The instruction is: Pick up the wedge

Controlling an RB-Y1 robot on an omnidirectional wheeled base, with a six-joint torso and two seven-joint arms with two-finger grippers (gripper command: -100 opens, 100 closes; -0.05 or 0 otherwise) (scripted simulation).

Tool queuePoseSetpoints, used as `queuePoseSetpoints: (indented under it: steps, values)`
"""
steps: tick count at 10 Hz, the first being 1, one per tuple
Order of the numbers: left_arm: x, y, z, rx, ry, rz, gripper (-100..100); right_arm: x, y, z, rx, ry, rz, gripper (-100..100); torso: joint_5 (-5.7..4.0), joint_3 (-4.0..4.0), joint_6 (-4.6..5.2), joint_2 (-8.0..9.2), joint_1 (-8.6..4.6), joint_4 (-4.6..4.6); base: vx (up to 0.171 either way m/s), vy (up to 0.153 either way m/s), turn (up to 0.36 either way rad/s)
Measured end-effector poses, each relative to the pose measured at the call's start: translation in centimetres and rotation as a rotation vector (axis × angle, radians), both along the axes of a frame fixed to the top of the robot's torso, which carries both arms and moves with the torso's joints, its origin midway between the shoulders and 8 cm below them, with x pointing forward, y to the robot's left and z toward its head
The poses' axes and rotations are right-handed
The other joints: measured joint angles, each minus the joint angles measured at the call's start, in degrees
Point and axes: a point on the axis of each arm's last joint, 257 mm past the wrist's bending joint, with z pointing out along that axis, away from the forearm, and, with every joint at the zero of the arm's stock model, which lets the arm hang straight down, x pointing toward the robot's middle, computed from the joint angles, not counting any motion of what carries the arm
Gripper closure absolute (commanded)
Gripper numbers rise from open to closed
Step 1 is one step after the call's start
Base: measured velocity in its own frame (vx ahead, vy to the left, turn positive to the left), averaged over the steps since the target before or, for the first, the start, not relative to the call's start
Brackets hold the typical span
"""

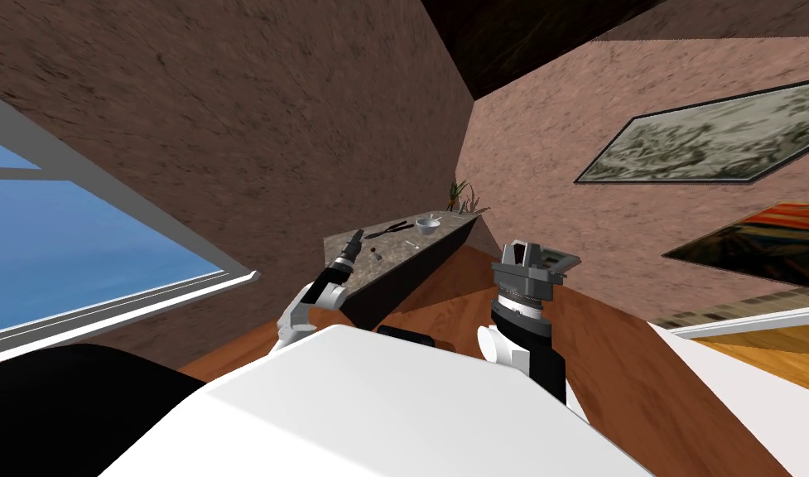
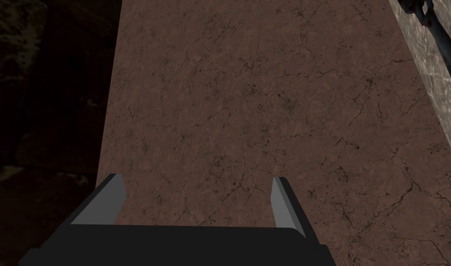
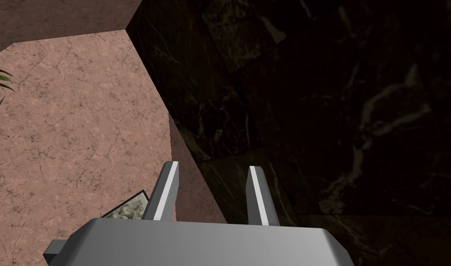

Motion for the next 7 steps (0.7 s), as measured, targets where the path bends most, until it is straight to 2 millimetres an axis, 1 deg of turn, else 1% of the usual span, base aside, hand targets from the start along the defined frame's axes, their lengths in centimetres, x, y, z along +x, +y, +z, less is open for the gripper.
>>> queuePoseSetpoints:
  steps: [2, 3, 5, 6, 7]
  values:
    - [1.5, 1.1, -1.1, 0.018, 0.052, 0.013, -100, 0.0, 0.0, 0.0, 0.000, 0.000, 0.000, 0, 0.00, -0.01, 0.00, -0.02, -0.02, -0.01, -0.034, 0.005, -0.122]
    - [1.7, 1.2, -1.7, 0.023, 0.080, 0.020, -100, 0.0, 0.0, 0.0, 0.000, 0.000, 0.000, 0, 0.00, -0.01, -0.04, -0.03, -0.01, -0.01, -0.030, 0.005, -0.130]
    - [2.6, 2.2, -3.3, 0.041, 0.138, 0.034, -100, 0.0, 0.0, 0.0, 0.000, 0.000, 0.000, 0, 0.00, -0.03, -0.04, -0.05, 0.00, -0.01, -0.018, 0.007, -0.032]
    - [2.8, 2.3, -3.6, 0.043, 0.152, 0.037, -100, 0.0, 0.0, 0.0, 0.000, 0.000, 0.000, 0, 0.00, -0.05, -0.04, -0.09, -0.01, -0.02, -0.014, 0.000, -0.142]
    - [3.4, 2.5, -3.8, 0.050, 0.172, 0.041, -100, 0.0, 0.0, 0.0, 0.000, 0.000, 0.000, 0, -0.01, -0.06, 0.00, -0.10, -0.03, -0.02, -0.015, 0.002, -0.091]
